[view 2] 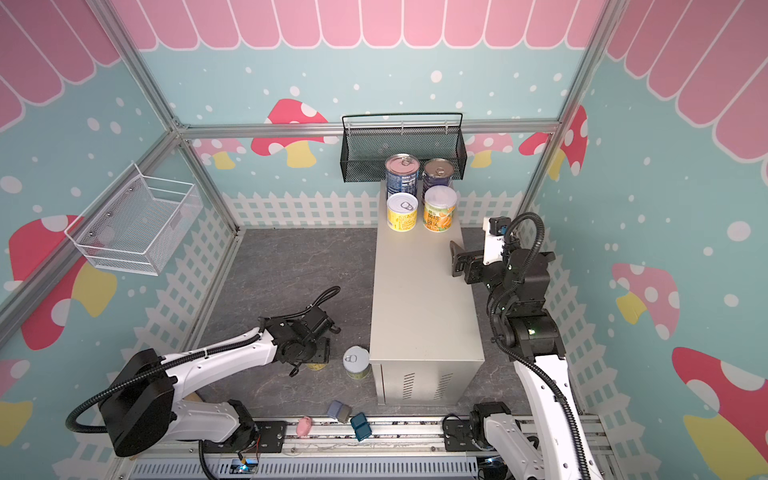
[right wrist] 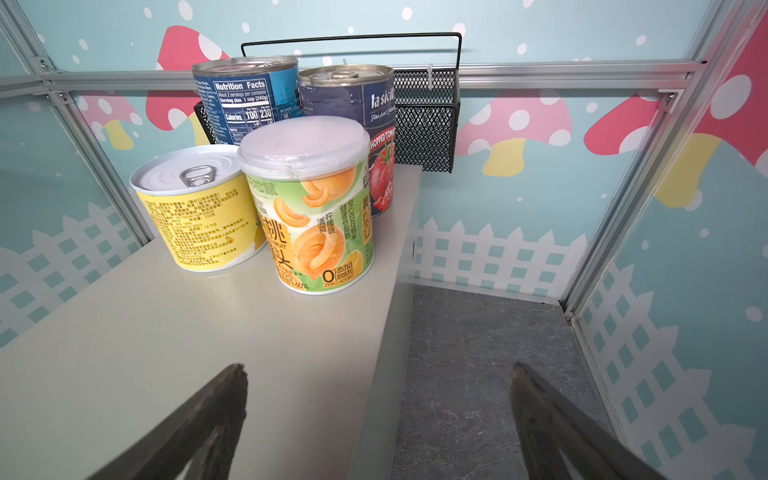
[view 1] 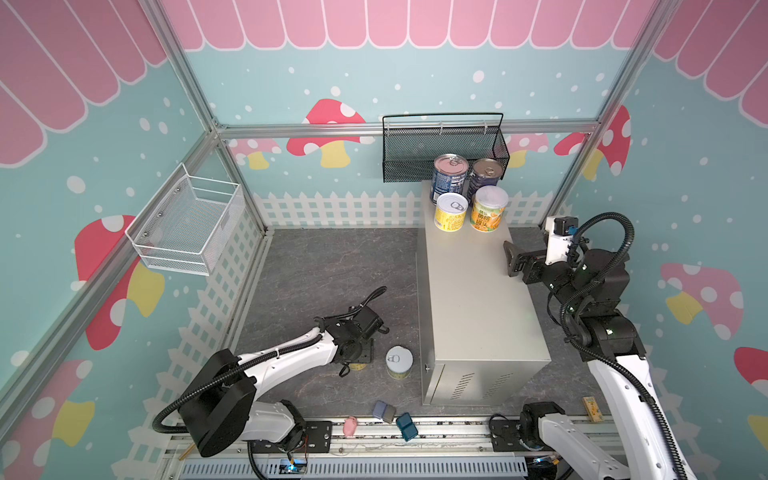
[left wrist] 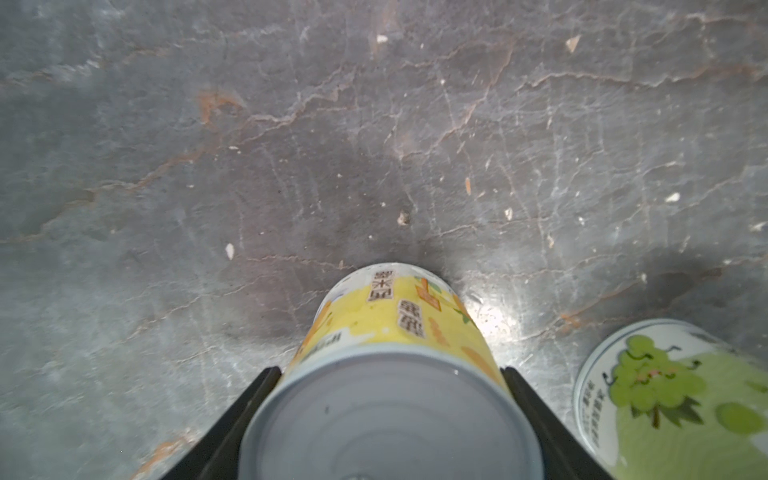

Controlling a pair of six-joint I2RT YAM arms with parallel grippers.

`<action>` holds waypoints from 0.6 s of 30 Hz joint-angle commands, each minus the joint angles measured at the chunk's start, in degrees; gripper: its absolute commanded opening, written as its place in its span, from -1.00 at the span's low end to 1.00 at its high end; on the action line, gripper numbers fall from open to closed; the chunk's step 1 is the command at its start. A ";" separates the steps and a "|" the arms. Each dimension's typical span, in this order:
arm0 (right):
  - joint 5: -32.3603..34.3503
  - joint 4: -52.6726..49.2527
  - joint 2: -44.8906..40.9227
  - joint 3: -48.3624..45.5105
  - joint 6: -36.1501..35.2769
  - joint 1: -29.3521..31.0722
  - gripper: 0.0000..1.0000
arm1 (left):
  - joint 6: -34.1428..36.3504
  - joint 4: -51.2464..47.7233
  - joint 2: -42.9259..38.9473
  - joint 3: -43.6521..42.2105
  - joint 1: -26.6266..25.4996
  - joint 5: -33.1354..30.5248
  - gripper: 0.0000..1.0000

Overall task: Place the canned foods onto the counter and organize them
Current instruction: 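Lift the second yellow can with the left gripper toward the cabinet top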

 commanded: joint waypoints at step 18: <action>-1.52 1.28 -1.43 -1.12 -0.64 0.44 0.99 | 25.27 -20.80 -7.08 42.53 -0.26 6.94 0.03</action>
